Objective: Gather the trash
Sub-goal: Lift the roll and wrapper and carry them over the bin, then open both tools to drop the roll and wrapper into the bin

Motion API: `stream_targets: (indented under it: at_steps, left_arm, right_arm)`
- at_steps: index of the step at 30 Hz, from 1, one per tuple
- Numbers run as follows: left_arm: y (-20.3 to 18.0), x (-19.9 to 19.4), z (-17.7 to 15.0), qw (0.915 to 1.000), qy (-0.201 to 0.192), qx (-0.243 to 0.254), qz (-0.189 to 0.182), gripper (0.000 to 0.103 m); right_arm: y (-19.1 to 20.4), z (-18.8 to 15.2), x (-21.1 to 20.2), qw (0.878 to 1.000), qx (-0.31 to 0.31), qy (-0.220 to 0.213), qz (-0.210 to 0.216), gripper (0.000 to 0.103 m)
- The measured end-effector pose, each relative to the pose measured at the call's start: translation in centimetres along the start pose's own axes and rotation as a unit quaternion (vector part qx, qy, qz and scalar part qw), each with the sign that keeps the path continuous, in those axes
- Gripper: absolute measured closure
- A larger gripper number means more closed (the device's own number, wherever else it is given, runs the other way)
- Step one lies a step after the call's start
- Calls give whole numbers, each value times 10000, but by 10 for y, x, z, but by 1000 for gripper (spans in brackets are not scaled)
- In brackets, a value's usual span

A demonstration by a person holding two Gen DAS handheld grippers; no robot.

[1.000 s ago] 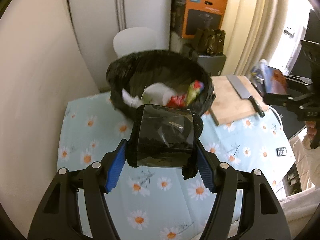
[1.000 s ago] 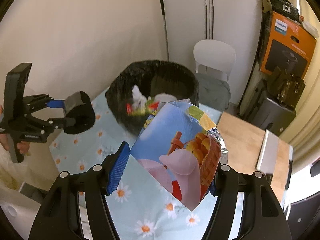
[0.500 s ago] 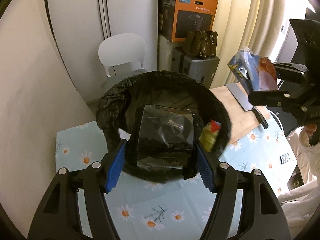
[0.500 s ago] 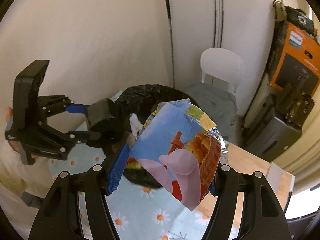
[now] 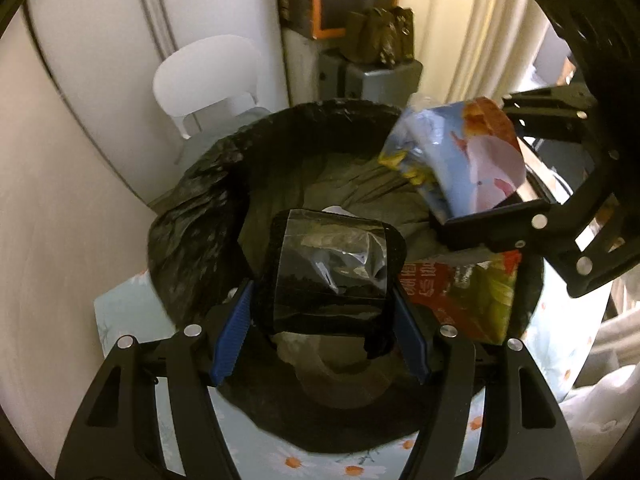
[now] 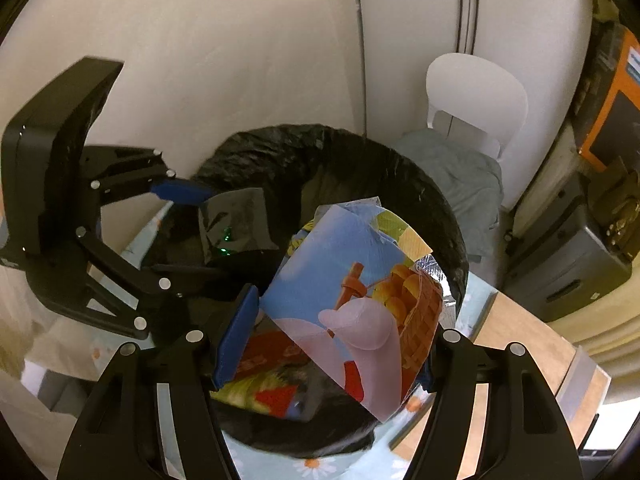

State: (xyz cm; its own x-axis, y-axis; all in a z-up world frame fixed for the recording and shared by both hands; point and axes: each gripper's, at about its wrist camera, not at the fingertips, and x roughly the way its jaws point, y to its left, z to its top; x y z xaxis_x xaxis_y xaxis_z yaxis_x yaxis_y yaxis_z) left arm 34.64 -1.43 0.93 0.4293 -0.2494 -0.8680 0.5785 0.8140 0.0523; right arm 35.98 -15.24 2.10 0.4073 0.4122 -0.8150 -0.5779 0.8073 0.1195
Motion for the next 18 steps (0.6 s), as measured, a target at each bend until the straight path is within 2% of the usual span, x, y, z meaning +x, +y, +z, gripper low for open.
stream_targets:
  at_steps: [8,11,12,13,15,18]
  left_arm:
    - [-3,32,11,9970,379,670,-18,37]
    - [-3,40,15,9961,396,784,-16,35]
    - [-4,40,16,9962,359,789,-24,30]
    - [-3,39,15,9964,299,796,-62,22]
    - [-1,34,14,9974,170,693,-42,13]
    - [1,22,13,9990,-18,444,-63,9]
  right_arm:
    - [2,-1,27,9973,-676,231,-178,39]
    - [1,-6,27,9961,-794,146,-361,29]
    - [2,-8,23,9956,-848,35,-404,21]
    - [5,-8,21,9952,-881,-35,-413,18]
    - [8,-11,11,9946,-951,-191,-370,18]
    - [14,-13,-5,9925,-1055,-389,-477,15]
